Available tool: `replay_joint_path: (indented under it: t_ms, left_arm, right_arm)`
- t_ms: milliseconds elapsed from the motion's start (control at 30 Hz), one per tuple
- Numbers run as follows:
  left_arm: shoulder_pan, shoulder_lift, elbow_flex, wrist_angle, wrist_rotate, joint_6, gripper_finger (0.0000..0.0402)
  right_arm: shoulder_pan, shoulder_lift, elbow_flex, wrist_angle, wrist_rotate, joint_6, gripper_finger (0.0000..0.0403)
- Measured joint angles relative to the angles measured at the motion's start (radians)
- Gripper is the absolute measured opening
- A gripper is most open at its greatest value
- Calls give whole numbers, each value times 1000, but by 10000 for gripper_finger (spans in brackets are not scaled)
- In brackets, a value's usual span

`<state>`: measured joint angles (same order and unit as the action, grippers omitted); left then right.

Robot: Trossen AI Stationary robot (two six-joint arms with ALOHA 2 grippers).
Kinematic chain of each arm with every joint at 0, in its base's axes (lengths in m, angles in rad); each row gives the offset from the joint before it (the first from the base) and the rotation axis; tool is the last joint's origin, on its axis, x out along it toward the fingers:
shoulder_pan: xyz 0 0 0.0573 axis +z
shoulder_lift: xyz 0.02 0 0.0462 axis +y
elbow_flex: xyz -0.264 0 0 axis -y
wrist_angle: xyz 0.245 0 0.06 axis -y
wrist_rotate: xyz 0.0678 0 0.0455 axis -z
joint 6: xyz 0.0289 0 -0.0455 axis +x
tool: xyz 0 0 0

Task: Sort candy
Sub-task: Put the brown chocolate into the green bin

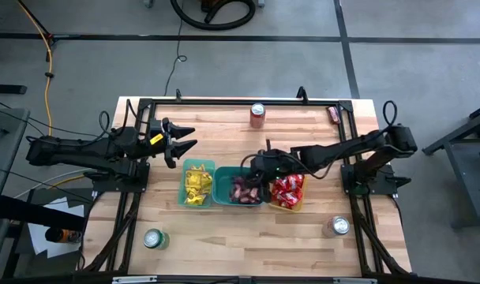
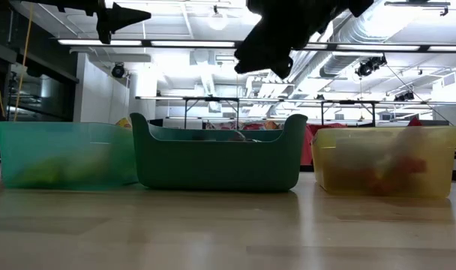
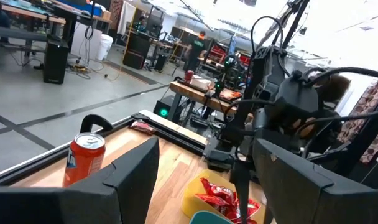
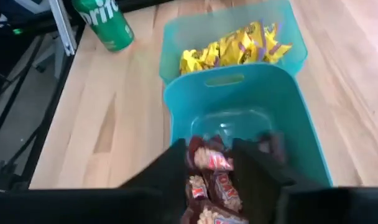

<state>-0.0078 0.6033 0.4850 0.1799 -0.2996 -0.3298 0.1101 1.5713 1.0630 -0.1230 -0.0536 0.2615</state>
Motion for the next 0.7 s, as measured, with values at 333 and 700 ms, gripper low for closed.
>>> replay_joint_path:
  t_ms: [333, 700]
  left_arm:
    - [0, 0, 0, -2, 0, 10, 245]
    - [0, 0, 0, 5, -1, 26, 245]
  right_arm:
    - [-29, -65, 108, -83, -3, -80, 240]
    - [-94, -137, 277, -98, -1, -87, 243]
